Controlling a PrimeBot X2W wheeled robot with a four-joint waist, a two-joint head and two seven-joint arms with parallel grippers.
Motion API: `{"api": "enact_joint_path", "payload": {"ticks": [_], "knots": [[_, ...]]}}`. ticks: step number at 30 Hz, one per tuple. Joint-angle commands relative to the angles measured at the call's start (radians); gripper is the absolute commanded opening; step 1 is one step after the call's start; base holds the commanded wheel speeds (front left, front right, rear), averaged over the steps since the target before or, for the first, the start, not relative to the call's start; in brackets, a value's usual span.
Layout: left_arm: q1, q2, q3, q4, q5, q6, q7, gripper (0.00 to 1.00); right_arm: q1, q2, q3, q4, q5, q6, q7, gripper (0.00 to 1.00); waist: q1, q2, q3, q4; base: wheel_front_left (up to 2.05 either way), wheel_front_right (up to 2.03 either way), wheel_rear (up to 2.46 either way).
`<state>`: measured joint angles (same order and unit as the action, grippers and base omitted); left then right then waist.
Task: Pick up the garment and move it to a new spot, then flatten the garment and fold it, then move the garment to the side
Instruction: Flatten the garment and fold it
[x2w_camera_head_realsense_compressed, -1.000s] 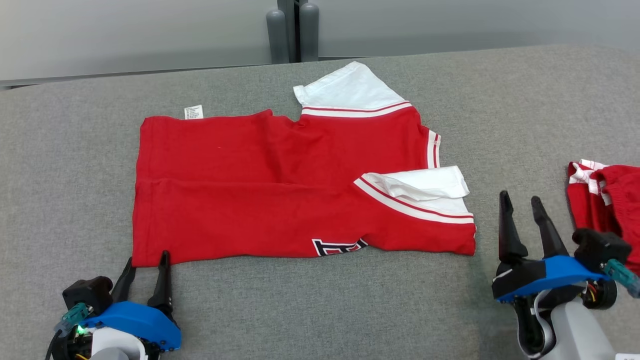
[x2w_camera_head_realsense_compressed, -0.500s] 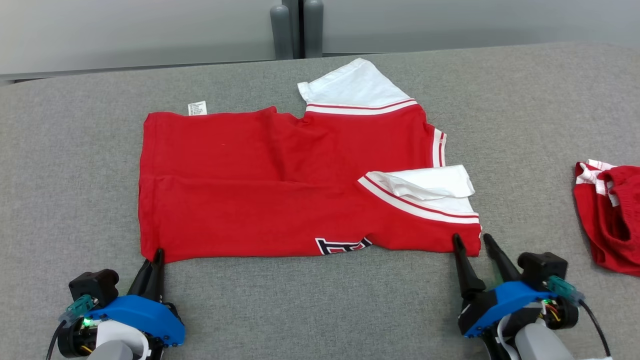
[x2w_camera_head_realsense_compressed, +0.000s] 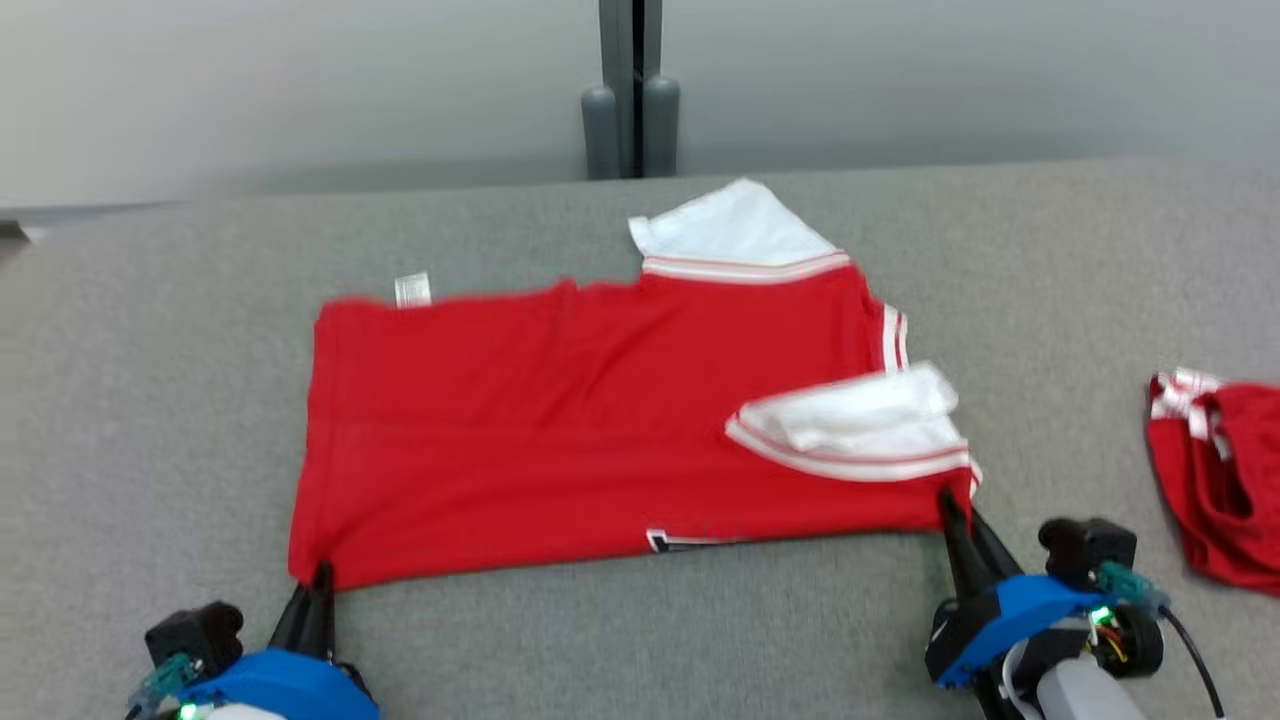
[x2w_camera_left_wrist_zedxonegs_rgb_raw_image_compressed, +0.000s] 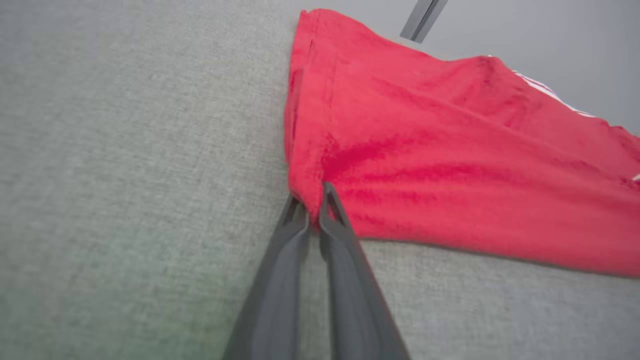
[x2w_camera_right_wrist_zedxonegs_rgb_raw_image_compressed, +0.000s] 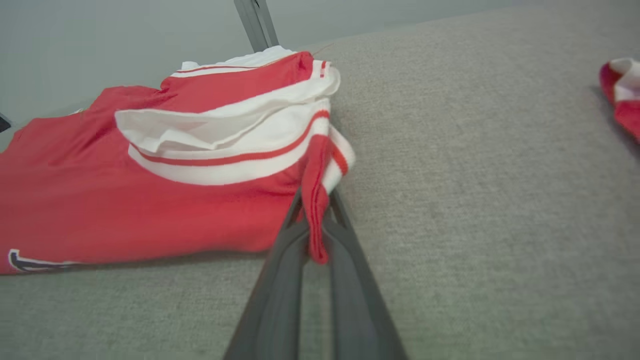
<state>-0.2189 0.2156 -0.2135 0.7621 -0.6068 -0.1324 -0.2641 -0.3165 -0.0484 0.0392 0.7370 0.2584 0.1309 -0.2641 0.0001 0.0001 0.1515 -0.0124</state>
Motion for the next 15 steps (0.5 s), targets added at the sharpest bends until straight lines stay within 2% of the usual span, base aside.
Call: {"api": "enact_joint_path", "payload": {"ticks": [1,7,14,15], "knots": [[0.031,-0.004,0.019,0.000,0.010,0.003,0.000,0.00,0.025,-0.005,-0.005,-0.004,0.015,0.000,0.000,0.00,-0.0001,-0.0001,-0.037,-0.013,0.00,0.00,0.00],[0.135,-0.052,0.066,0.007,0.071,0.004,0.000,0.00,0.135,-0.006,0.000,-0.014,0.040,0.000,0.000,0.00,-0.0001,-0.0001,-0.143,-0.002,0.00,0.00,0.00],[0.193,-0.086,0.095,0.021,0.116,0.006,0.000,0.00,0.224,-0.006,0.023,-0.058,0.084,0.000,0.013,0.00,-0.0001,-0.0001,-0.156,-0.009,0.00,0.00,0.00],[0.188,-0.087,0.098,0.020,0.117,0.006,0.000,0.43,0.224,-0.006,0.018,-0.068,0.084,0.000,0.011,0.44,-0.0001,-0.0001,-0.153,-0.010,0.00,0.00,0.00]]}}
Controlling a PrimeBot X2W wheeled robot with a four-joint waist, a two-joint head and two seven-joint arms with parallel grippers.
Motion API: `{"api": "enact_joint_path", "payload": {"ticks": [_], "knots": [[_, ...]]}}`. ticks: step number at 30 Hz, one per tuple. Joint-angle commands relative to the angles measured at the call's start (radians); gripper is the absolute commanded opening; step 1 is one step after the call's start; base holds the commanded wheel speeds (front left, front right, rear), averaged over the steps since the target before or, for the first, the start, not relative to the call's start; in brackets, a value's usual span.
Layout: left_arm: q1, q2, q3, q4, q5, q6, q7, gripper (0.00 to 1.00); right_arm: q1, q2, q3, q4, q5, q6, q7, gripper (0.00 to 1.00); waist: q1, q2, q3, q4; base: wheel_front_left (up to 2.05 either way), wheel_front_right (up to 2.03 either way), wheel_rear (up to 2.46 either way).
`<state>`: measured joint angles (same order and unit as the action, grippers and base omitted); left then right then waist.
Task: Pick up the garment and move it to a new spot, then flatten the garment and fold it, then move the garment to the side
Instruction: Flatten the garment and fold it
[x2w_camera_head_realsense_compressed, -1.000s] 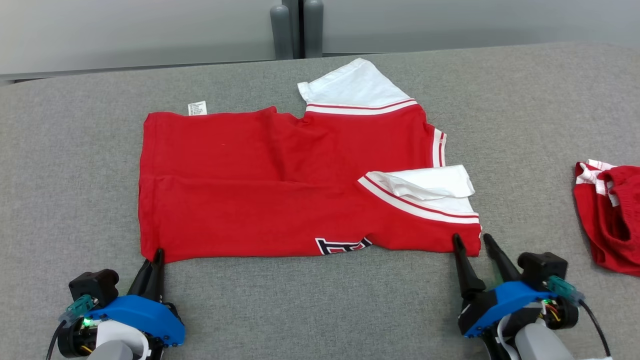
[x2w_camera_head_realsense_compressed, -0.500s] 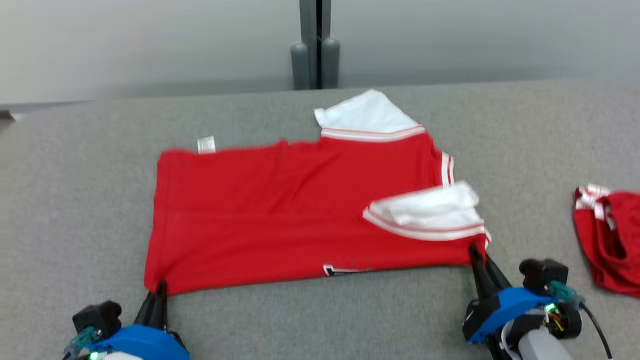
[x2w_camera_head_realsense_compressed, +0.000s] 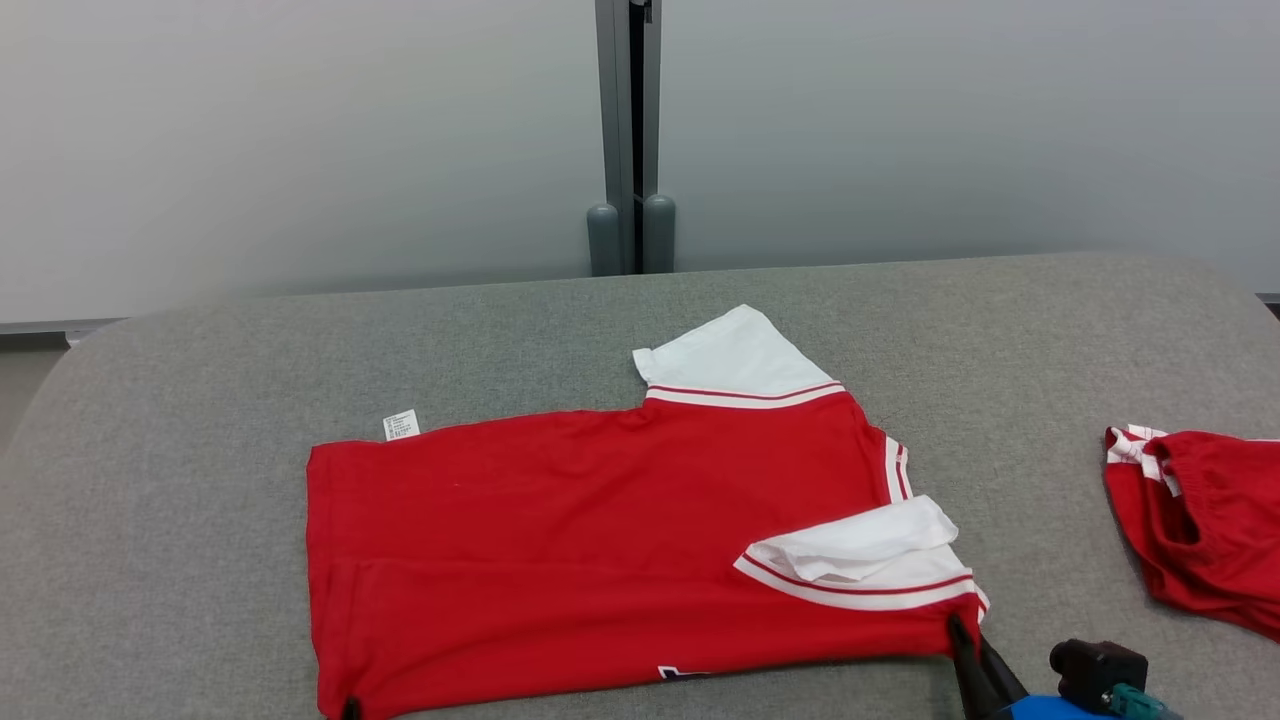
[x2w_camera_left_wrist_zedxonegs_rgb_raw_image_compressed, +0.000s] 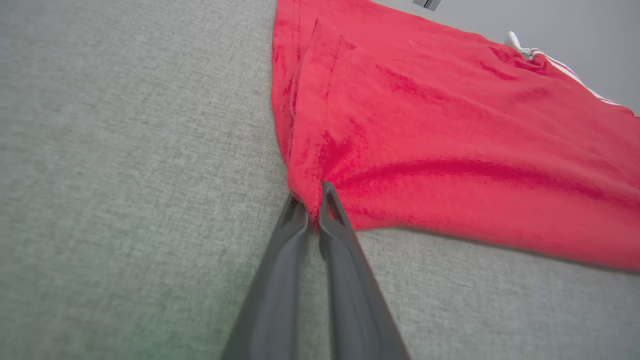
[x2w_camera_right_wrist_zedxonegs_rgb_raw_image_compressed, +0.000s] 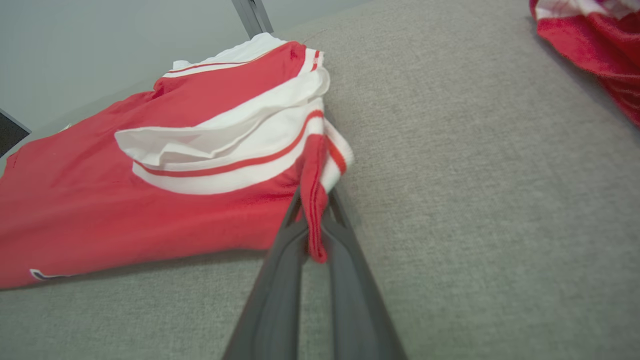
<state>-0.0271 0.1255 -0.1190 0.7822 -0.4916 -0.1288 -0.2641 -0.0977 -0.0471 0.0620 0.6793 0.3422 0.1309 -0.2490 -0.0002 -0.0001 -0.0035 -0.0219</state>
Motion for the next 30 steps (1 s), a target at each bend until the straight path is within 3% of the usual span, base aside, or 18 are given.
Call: {"api": "enact_joint_path", "payload": {"ticks": [1,4,9,19,24,30], "knots": [[-0.012,0.001,0.008,-0.004,0.004,0.002,0.000,1.00,0.000,-0.006,-0.006,-0.025,0.007,0.000,-0.008,1.00,0.0002,0.0001,0.006,-0.001,0.00,0.00,0.00],[-0.030,0.010,0.017,-0.022,0.015,0.001,0.000,1.00,-0.013,-0.006,-0.002,-0.047,0.014,0.000,-0.010,1.00,0.0002,0.0001,0.019,-0.003,0.00,0.00,0.00],[-0.125,0.075,-0.017,-0.046,0.018,-0.002,0.025,1.00,-0.090,-0.006,-0.008,-0.085,-0.001,0.000,-0.008,1.00,0.0002,0.0001,0.073,0.004,0.00,0.00,0.00],[-0.356,0.284,-0.164,-0.108,-0.114,-0.002,0.239,1.00,-0.327,-0.006,0.077,-0.094,0.024,0.000,0.017,1.00,0.0002,0.0001,0.228,-0.013,0.00,0.00,0.00],[-0.448,0.358,-0.214,-0.101,-0.184,-0.002,0.244,1.00,-0.423,-0.006,0.154,-0.085,0.049,0.000,0.006,1.00,0.0002,0.0001,0.320,-0.032,0.00,0.00,0.00],[-0.536,0.398,-0.255,-0.032,-0.248,-0.002,0.223,1.00,-0.476,-0.006,0.201,-0.062,0.073,0.000,-0.009,1.00,0.0002,0.0001,0.383,-0.047,0.00,0.00,0.00]]}}
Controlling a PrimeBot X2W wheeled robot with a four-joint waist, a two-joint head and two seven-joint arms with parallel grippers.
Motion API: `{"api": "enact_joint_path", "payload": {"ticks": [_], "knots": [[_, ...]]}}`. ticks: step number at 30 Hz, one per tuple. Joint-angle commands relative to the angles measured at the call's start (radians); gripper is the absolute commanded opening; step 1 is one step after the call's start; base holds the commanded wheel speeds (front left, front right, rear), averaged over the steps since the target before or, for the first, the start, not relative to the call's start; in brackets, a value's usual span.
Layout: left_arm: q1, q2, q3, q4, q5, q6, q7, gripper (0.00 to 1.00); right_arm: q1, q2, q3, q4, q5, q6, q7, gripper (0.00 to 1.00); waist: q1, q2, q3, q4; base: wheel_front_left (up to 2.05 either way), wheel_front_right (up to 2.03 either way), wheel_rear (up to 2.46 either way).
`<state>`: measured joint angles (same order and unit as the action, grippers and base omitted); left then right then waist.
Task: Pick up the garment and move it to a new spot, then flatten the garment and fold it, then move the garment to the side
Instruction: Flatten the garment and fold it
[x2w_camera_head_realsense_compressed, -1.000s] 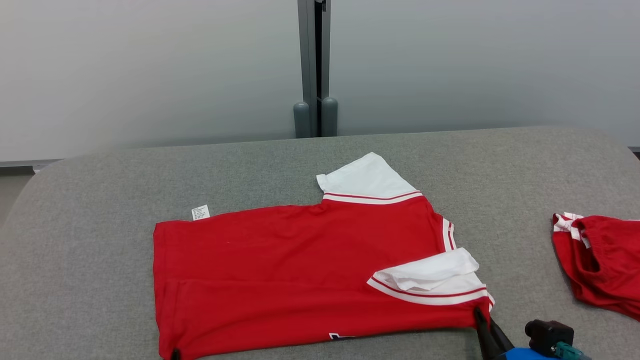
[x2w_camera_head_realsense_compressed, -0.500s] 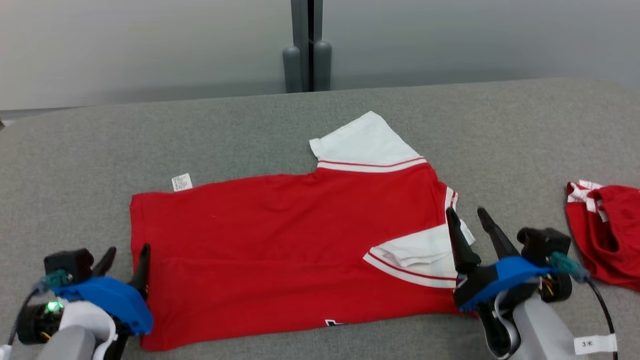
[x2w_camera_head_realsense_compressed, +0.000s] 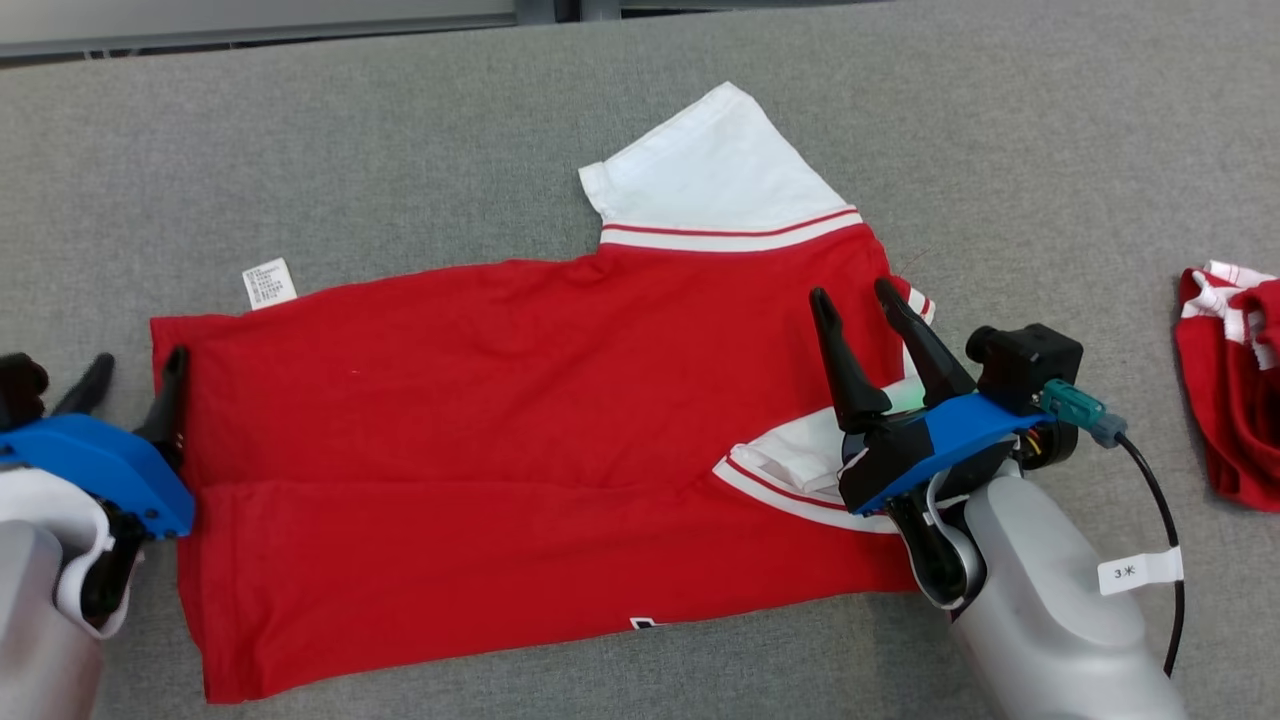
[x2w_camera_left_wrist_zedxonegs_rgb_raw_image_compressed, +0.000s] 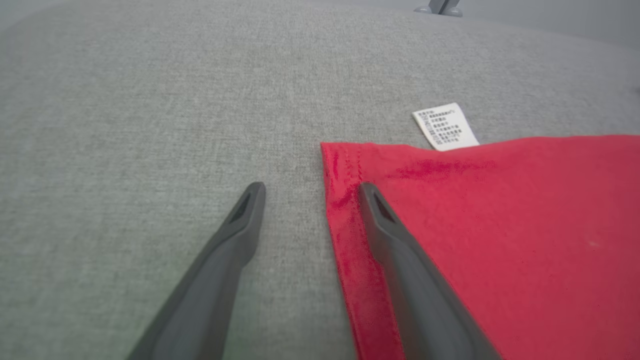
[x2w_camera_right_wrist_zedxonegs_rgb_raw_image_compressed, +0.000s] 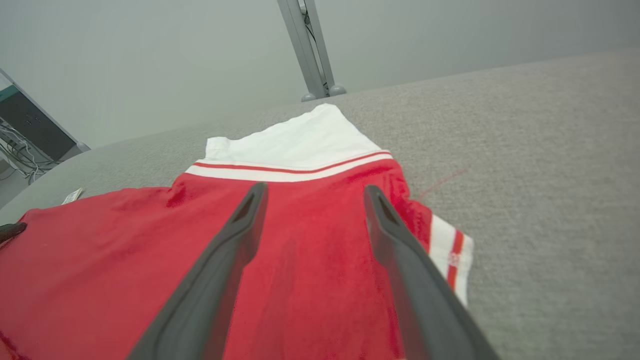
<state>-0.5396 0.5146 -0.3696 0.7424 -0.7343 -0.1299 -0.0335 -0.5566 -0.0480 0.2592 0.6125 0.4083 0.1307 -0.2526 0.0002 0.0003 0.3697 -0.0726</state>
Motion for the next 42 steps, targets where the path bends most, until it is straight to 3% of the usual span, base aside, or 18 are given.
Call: {"api": "enact_joint_path", "payload": {"ticks": [1,11,12,13,14,16,23,32,42], "knots": [[-0.036,0.012,-0.012,0.021,-0.016,-0.001,-0.011,1.00,-0.024,-0.005,0.007,0.006,0.007,0.000,-0.008,1.00,-0.0002,-0.0003,0.018,0.002,0.00,0.00,0.00],[-0.075,0.008,-0.159,0.016,-0.155,-0.002,-0.014,1.00,-0.124,-0.005,-0.012,0.029,-0.043,0.000,-0.012,1.00,-0.0002,-0.0003,0.062,0.008,0.00,0.00,0.00],[-0.074,0.009,-0.176,0.014,-0.166,-0.002,-0.016,0.95,-0.136,-0.005,-0.014,0.031,-0.051,0.000,-0.009,1.00,-0.0002,-0.0003,0.064,0.010,0.00,0.00,0.00],[-0.072,0.010,-0.193,0.014,-0.178,-0.002,-0.015,0.83,-0.147,-0.005,-0.016,0.034,-0.053,0.000,-0.004,1.00,-0.0002,-0.0003,0.066,0.012,0.00,0.00,0.00],[-0.071,0.014,-0.213,0.014,-0.182,-0.002,-0.014,0.46,-0.160,-0.005,-0.019,0.036,-0.062,0.000,0.001,1.00,-0.0002,-0.0003,0.068,0.015,0.00,0.00,0.00],[-0.073,0.020,-0.247,0.012,-0.197,-0.003,-0.019,0.00,-0.186,-0.005,-0.026,0.042,-0.076,0.000,0.014,1.00,-0.0002,-0.0003,0.072,0.020,0.00,0.00,0.00],[-0.134,0.031,-0.353,-0.032,-0.222,-0.002,-0.106,0.00,-0.338,-0.004,-0.131,0.127,-0.221,0.000,0.125,1.00,-0.0002,-0.0003,0.108,0.079,0.00,0.00,0.00],[-0.228,-0.033,-0.475,-0.063,-0.253,-0.002,-0.199,0.00,-0.533,-0.005,-0.317,0.243,-0.476,0.000,0.340,1.00,-0.0002,-0.0003,0.185,0.195,0.00,0.00,0.00],[-0.278,-0.070,-0.600,-0.066,-0.316,-0.001,-0.222,0.00,-0.568,-0.006,-0.474,0.235,-0.704,0.000,0.576,1.00,-0.0002,-0.0003,0.219,0.267,0.00,0.00,0.00]]}}
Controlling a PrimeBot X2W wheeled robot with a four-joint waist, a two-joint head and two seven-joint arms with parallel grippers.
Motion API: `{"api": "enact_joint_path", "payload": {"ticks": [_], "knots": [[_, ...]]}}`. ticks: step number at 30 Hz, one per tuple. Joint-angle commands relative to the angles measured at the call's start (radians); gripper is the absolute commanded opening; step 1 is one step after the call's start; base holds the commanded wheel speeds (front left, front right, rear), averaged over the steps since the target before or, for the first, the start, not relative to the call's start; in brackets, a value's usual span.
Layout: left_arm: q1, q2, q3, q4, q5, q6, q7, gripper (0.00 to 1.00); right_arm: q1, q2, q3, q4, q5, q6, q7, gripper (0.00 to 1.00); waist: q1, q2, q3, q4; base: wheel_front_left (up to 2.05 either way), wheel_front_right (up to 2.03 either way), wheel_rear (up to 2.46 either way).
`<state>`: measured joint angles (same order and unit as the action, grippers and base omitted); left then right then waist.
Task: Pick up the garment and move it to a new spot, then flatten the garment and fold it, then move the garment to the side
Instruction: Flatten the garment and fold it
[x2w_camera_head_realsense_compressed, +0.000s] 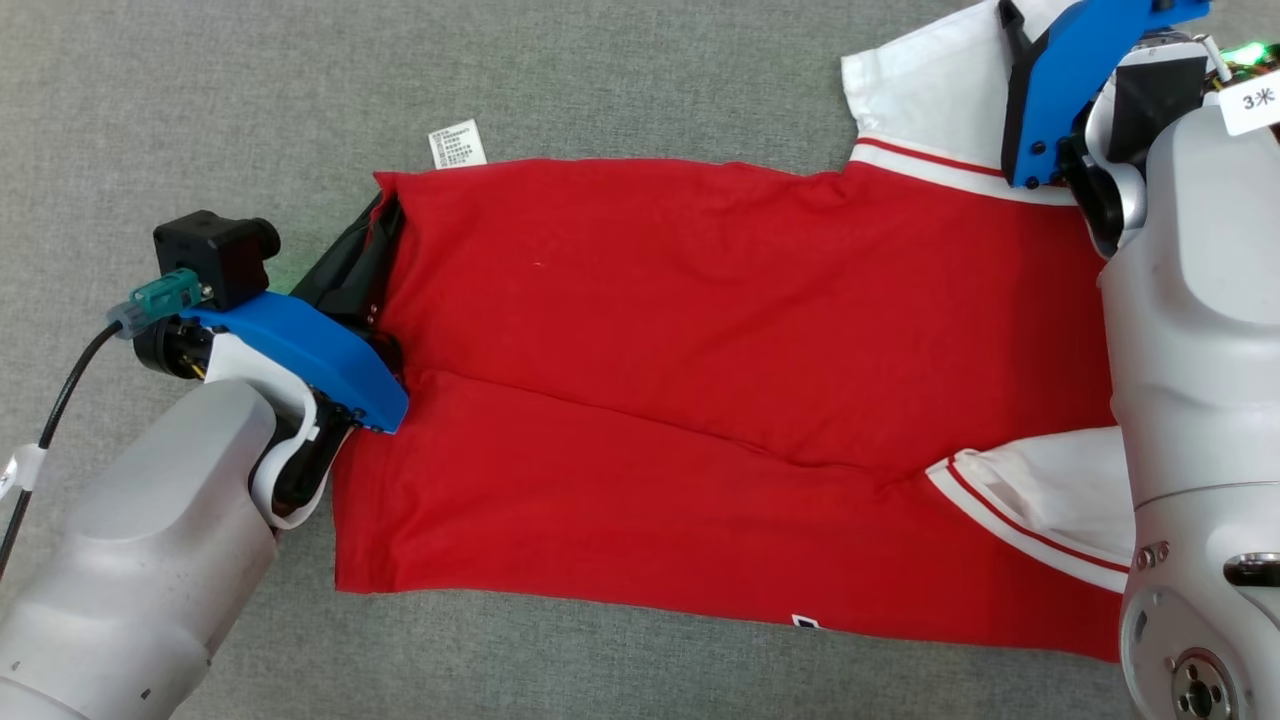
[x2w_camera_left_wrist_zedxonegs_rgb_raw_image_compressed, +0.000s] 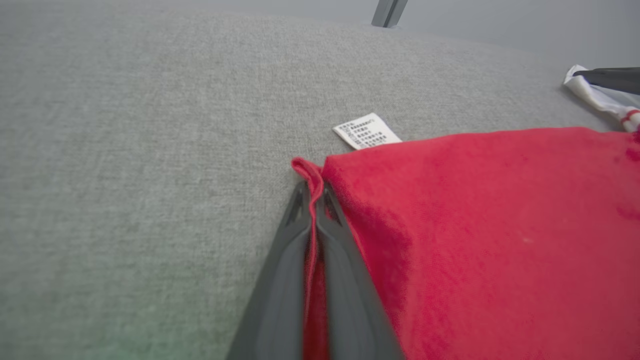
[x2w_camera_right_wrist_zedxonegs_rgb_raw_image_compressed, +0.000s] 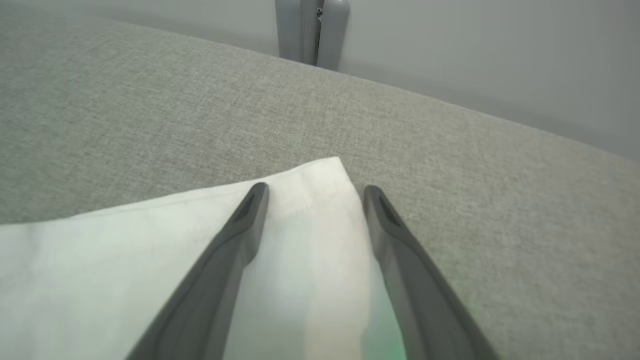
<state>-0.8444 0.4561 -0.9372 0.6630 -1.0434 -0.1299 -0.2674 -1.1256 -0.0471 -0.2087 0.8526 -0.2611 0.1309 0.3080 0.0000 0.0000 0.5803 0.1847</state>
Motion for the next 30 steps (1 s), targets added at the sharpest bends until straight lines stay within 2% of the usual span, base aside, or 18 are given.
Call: {"api": "enact_joint_path", "payload": {"ticks": [1,5,6,7,8,10,14,22,27,30], "knots": [[0.024,-0.009,-0.041,0.014,-0.014,-0.001,0.013,0.00,0.007,-0.007,-0.015,-0.014,-0.044,0.000,0.022,1.00,0.0000,0.0000,0.009,0.012,0.00,0.00,0.00],[0.015,0.002,-0.049,0.013,-0.026,0.000,0.012,0.00,0.027,-0.008,-0.051,-0.034,-0.070,-0.001,0.051,0.98,0.0000,0.0000,0.012,0.016,0.00,0.00,0.00],[0.013,0.004,-0.044,0.012,-0.026,0.000,0.012,0.00,0.034,-0.008,-0.051,-0.036,-0.068,-0.001,0.058,0.54,0.0000,0.0000,0.012,0.015,0.00,0.00,0.00],[0.013,0.004,-0.044,0.012,-0.026,0.000,0.012,0.00,0.034,-0.008,-0.051,-0.036,-0.068,-0.001,0.058,0.54,0.0000,0.0000,0.012,0.015,0.00,0.00,0.00],[0.011,0.006,-0.039,0.011,-0.024,0.000,0.011,0.00,0.040,-0.008,-0.046,-0.035,-0.062,-0.001,0.064,0.00,0.0000,0.0000,0.013,0.015,0.00,0.00,0.00],[0.007,0.011,-0.027,0.009,-0.018,0.001,0.011,0.00,0.039,-0.008,-0.039,-0.039,-0.054,-0.001,0.058,0.00,0.0000,0.0000,0.016,0.013,0.00,0.00,0.00],[0.003,0.014,0.033,0.000,0.011,0.001,0.008,0.00,0.022,-0.008,-0.043,-0.098,-0.048,-0.001,-0.037,0.00,0.0000,0.0000,0.014,0.008,0.00,0.00,0.00],[0.059,-0.008,0.314,-0.079,0.166,0.000,0.002,0.00,0.040,-0.006,-0.075,-0.124,-0.013,0.000,-0.241,0.00,0.0000,0.0000,-0.032,-0.022,0.00,0.00,0.00],[0.135,-0.020,0.438,-0.118,0.265,0.000,0.002,0.00,0.073,-0.007,-0.091,-0.091,0.070,0.000,-0.342,0.00,0.0000,0.0000,-0.085,-0.063,0.00,0.00,0.00],[0.189,-0.026,0.469,-0.116,0.291,0.000,0.002,0.00,0.121,-0.006,-0.041,-0.057,0.171,0.000,-0.413,0.00,0.0000,0.0000,-0.118,-0.099,0.00,0.00,0.00]]}}
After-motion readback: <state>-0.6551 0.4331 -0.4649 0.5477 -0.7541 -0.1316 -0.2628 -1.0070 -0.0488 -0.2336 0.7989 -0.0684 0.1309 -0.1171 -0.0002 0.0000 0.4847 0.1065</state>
